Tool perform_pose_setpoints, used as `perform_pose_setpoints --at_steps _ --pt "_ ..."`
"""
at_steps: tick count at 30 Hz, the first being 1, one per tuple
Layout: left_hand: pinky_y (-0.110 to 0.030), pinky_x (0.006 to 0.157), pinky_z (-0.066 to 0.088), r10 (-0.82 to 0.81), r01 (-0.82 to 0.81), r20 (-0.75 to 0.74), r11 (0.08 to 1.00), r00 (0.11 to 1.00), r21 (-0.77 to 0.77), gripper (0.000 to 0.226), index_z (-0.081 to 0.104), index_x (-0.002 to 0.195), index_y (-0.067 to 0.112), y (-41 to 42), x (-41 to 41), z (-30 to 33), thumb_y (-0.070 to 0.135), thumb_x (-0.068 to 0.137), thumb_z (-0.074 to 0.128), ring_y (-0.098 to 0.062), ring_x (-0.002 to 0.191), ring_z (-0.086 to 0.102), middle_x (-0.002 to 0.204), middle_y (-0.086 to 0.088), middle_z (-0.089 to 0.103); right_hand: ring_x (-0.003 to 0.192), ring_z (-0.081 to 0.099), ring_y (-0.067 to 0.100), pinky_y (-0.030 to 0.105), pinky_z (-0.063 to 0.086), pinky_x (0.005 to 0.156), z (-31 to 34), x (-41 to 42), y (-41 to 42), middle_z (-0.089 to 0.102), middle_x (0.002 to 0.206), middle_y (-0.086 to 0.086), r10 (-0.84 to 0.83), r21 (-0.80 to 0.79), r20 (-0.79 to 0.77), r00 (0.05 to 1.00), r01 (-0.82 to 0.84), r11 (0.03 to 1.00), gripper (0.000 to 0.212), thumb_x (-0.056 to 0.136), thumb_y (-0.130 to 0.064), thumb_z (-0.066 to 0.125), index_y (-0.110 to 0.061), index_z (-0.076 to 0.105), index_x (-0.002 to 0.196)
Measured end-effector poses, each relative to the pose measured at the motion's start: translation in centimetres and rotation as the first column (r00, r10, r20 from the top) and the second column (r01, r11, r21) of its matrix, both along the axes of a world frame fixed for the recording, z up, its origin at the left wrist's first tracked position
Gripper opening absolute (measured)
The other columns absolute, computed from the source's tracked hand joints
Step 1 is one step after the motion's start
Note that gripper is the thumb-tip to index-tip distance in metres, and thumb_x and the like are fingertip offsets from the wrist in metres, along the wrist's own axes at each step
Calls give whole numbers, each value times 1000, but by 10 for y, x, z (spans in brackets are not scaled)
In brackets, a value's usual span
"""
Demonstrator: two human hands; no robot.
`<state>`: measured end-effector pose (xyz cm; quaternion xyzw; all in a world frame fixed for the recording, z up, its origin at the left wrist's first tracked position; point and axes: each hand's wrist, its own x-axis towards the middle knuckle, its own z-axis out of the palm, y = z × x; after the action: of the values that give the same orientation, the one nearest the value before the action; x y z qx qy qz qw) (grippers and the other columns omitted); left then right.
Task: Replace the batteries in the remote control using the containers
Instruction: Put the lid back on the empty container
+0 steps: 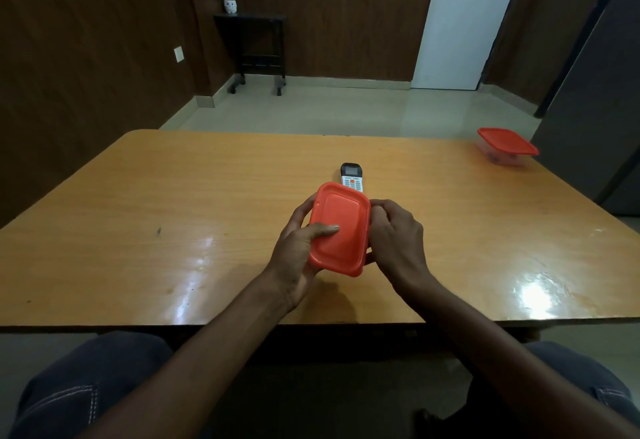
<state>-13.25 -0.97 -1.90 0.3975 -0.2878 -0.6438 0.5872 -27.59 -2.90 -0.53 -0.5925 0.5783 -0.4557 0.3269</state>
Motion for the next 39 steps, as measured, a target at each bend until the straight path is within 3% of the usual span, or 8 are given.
perform_pose_setpoints --at_steps 3,9,18,21,28,32,35,39 --pt "-50 77 61 -11 11 4 1000 1000 -3 60 52 141 32 -2 4 2 9 89 70 -38 111 64 132 -9 60 80 72 18 30 60 55 5 -4 -3 70 104 3 32 83 154 987 -45 996 30 103 -22 48 -16 64 129" --pt "-45 75 61 34 -31 79 999 996 -39 58 52 144 28 -6 8 9 21 89 71 -36 114 64 134 -8 61 70 67 19 35 60 63 14 -11 -9 67 83 9 108 128 476 872 -191 973 15 98 -7 59 -4 63 113" --pt "-38 78 60 -32 82 323 986 946 -143 39 61 126 44 -4 16 12 22 94 67 -25 111 62 127 5 63 98 65 18 31 59 71 16 -16 -13 66 113 5 214 -14 302 929 -220 975 22 97 -27 64 -20 71 117" --pt "-27 72 60 -73 176 442 965 894 -196 42 58 127 48 0 14 11 20 96 64 -14 107 62 122 15 61 104 60 19 31 53 77 19 -24 -16 65 111 1 255 -48 170 952 -251 967 15 95 -21 67 -22 74 107" --pt "-22 69 59 -99 231 499 950 861 -210 43 59 126 46 2 23 14 18 94 66 -11 104 63 122 15 61 102 60 20 27 51 72 21 -30 -19 66 104 6 330 -38 153 932 -328 944 10 96 -16 65 -18 71 103" --pt "-33 77 62 63 34 463 980 884 -198 56 65 128 33 1 24 12 33 74 81 -18 106 65 120 7 65 100 62 22 30 54 70 18 -29 -20 67 108 10 272 -48 203 941 -268 962 11 98 -17 62 -19 70 105" --pt "-43 84 62 56 -31 313 996 948 -84 75 62 132 6 -4 30 12 20 63 88 -28 105 71 118 -10 70 102 65 23 38 60 71 18 -27 -22 66 109 6 111 7 318 942 -119 993 13 100 -16 58 -15 66 111" --pt "-36 79 64 95 -82 267 995 959 -57 55 64 118 2 -7 36 9 6 68 86 -26 94 76 107 -11 74 104 66 23 33 59 66 18 -25 -20 65 113 5 109 85 372 922 -150 985 16 102 -15 54 -12 60 117"
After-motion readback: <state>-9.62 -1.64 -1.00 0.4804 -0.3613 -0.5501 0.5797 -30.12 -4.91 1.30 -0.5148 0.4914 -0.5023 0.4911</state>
